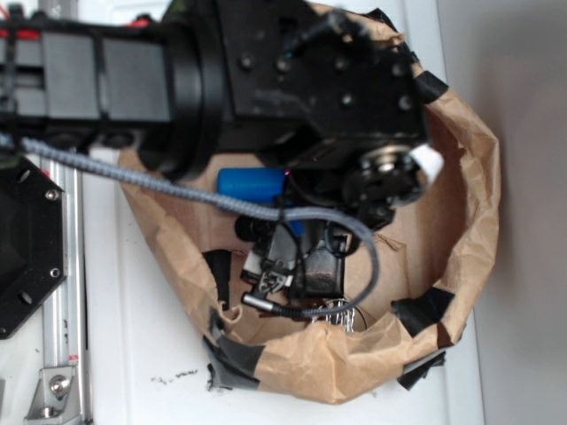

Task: Grab the black box.

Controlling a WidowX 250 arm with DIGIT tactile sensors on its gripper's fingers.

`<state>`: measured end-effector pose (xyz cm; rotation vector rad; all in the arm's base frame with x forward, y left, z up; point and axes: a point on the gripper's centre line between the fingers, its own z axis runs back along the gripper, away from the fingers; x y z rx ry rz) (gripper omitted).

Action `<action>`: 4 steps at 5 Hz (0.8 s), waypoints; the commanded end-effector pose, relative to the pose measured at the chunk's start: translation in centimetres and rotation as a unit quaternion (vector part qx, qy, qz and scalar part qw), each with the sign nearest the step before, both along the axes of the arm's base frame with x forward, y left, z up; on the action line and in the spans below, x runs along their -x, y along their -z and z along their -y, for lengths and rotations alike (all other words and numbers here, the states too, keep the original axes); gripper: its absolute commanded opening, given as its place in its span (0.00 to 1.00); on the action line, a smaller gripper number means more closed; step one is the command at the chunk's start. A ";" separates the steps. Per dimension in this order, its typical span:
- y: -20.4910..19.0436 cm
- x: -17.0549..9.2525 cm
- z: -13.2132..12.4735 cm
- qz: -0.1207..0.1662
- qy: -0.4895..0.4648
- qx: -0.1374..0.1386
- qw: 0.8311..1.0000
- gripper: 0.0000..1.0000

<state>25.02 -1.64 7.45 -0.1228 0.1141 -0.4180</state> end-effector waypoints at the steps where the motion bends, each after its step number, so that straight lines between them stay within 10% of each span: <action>1: 0.7 -0.6 2.1 0.050 -0.079 -0.011 0.996 1.00; 2: -0.7 -1.1 2.7 0.102 -0.100 0.006 0.990 1.00; 4: 1.4 -3.0 4.1 0.115 -0.069 -0.040 0.990 1.00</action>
